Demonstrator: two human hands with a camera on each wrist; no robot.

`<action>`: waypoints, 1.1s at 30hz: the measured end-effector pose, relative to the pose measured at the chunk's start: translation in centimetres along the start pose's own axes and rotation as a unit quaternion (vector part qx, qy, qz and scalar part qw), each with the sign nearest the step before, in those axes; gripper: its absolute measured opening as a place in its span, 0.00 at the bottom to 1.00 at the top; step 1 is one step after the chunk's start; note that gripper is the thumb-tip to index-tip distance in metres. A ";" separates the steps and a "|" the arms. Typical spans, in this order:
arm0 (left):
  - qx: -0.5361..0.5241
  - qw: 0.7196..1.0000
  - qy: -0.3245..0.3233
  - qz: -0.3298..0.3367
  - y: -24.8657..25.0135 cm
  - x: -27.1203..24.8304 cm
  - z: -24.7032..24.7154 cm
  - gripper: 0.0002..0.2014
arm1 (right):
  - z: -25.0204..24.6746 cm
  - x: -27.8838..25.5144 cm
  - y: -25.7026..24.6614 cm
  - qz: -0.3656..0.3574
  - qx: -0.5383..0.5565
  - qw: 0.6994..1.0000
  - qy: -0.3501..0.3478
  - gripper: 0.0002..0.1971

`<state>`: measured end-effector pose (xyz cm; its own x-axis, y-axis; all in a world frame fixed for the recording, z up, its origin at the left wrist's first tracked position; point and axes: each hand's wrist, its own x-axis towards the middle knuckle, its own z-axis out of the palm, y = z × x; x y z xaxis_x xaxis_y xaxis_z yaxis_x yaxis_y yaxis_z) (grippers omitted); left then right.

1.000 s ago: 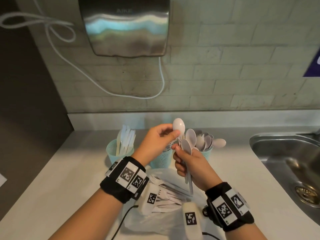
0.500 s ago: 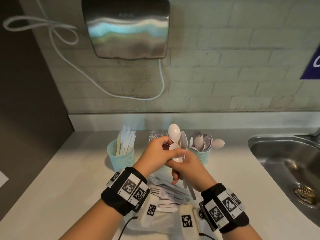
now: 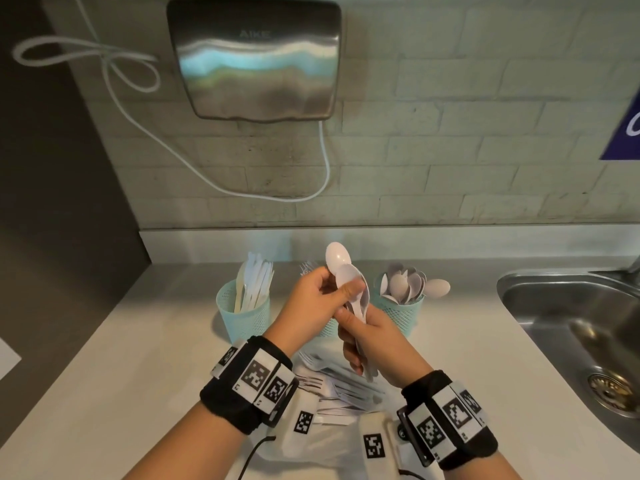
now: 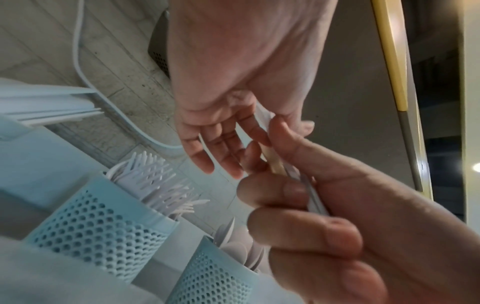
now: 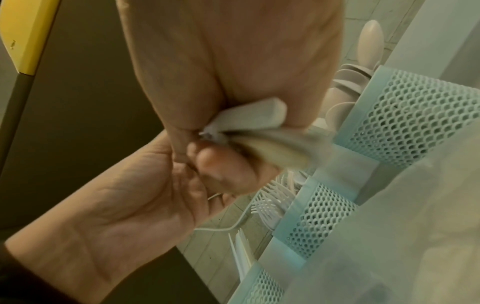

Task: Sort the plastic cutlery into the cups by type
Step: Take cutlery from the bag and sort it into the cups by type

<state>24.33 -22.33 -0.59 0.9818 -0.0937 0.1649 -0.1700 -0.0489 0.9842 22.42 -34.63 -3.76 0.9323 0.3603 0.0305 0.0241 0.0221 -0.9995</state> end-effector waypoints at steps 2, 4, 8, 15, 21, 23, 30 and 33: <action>-0.026 1.000 0.003 -0.008 0.1 -0.1 0.0 0.09 | -0.1 0.0 -0.1 0.000 0.041 0.999 -0.003 0.15; -0.048 0.998 -0.003 -0.027 0.1 -0.2 -0.1 0.11 | -0.2 0.1 -0.3 0.008 0.081 0.997 -0.005 0.16; -0.046 0.998 -0.033 -0.038 0.0 -0.2 -0.2 0.13 | -0.2 0.1 -0.7 0.025 0.078 0.997 -0.013 0.23; -0.084 0.996 -0.002 -0.022 0.5 -0.1 -0.5 0.10 | -0.6 0.2 -0.9 0.016 0.070 0.997 0.004 0.21; -0.098 0.992 0.076 0.006 1.3 0.4 -1.0 0.06 | -1.3 0.1 -1.3 -0.023 0.027 0.998 0.042 0.16; -0.082 0.993 0.084 0.015 1.6 0.5 -1.2 0.06 | -1.5 0.0 -1.3 -0.033 0.015 0.998 0.045 0.16; -0.101 0.975 0.185 0.070 2.0 1.0 -2.3 0.06 | -2.4 0.5 -1.4 -0.016 -0.001 0.997 0.071 0.12; -0.090 0.951 0.262 0.135 2.9 1.5 -4.5 0.08 | -3.5 0.7 -1.9 -0.040 0.003 0.994 0.103 0.11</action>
<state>25.70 -18.10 2.78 0.8200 0.4315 0.3761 -0.4512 0.0830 0.8885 24.32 -37.63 -1.86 0.9818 0.1579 0.1052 0.0986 0.0492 -0.9939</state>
